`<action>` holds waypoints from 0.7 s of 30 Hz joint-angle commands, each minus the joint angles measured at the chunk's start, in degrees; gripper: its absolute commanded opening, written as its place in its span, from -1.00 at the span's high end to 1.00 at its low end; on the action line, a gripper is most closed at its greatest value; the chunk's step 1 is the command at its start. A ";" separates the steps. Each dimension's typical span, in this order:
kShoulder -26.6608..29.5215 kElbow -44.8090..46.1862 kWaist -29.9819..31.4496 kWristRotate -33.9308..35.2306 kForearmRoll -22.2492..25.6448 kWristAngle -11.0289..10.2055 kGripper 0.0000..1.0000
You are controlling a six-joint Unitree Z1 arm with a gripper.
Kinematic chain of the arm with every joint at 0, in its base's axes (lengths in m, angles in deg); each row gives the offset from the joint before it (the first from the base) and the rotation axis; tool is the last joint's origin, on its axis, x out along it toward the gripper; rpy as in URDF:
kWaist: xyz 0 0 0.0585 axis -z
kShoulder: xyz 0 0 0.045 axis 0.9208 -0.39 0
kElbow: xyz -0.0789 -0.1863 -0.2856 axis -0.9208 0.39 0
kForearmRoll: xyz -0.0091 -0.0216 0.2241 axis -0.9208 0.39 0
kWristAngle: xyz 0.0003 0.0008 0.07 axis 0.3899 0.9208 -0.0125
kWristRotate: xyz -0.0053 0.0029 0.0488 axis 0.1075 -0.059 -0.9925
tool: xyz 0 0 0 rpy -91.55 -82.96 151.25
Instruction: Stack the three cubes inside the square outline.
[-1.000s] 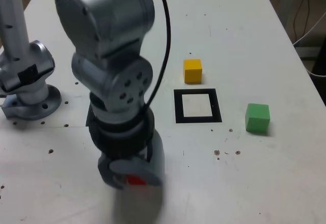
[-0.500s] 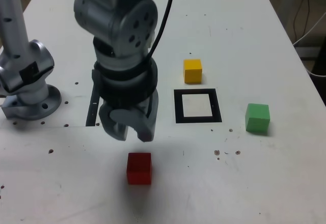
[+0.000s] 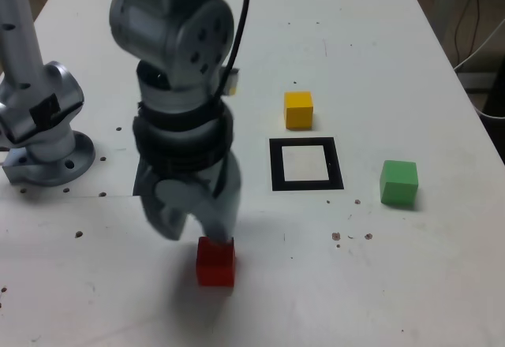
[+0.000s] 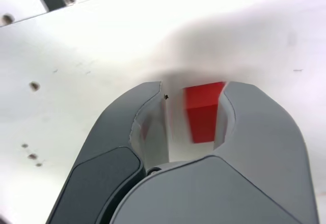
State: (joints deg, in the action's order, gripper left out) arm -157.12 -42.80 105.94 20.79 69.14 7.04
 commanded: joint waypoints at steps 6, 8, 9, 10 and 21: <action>0.52 -0.22 1.17 2.29 0.40 1.75 -0.99; 0.30 -0.70 1.79 2.75 0.18 2.06 -0.99; 0.12 -0.98 2.11 2.92 -0.07 2.26 -0.99; -0.10 -1.28 2.40 3.09 -0.37 2.45 -0.99; -1.34 -1.56 3.38 4.08 -4.21 4.20 -0.99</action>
State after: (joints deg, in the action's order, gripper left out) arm -157.95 -44.87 109.25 24.76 65.63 10.89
